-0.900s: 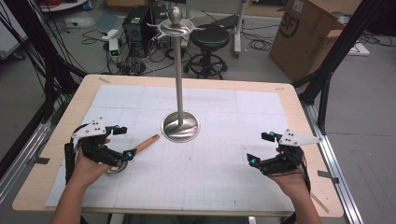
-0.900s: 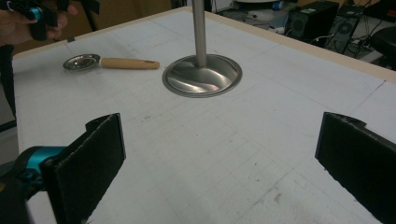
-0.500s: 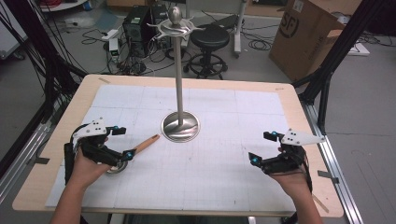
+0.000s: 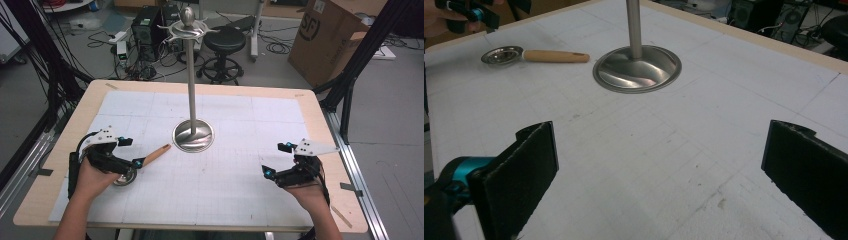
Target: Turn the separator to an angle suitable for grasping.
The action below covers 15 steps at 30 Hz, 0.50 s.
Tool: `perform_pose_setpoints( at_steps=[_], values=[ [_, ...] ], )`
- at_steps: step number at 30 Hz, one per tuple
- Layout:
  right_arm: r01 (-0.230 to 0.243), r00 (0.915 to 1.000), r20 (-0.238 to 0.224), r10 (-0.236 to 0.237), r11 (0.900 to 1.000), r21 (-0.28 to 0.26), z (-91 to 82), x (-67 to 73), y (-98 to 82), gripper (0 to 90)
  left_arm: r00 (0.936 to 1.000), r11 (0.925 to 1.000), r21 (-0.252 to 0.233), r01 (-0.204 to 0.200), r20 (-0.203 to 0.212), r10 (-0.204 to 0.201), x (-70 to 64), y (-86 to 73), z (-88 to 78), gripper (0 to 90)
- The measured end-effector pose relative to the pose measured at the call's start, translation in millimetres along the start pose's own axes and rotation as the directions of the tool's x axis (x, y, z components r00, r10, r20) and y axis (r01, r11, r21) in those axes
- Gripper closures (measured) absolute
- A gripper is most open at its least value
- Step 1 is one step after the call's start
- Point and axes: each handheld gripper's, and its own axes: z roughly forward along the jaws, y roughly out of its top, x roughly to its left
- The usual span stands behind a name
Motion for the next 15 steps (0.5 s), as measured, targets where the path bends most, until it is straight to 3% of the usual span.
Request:
perform_pose_setpoints(
  at_steps=[9, 15],
  values=[
    [-0.001, 1.0, -0.004, 0.001, 1.0, 0.005, 1.9, 0.4, 0.2, 0.3, 0.9998, 0.9985, 0.055, -0.002, -0.021, 0.003, 1.5, -2.5, 7.8, 23.5],
    [0.01, 0.9999, -0.009, -0.009, 1.0, 0.017, 4.3, 2.4, -0.6, 0.3, 1.0, 0.9957, 0.093, -0.005, -0.005, 0.005, 0.7, -3.6, 12.6, 31.0]
  ],
)
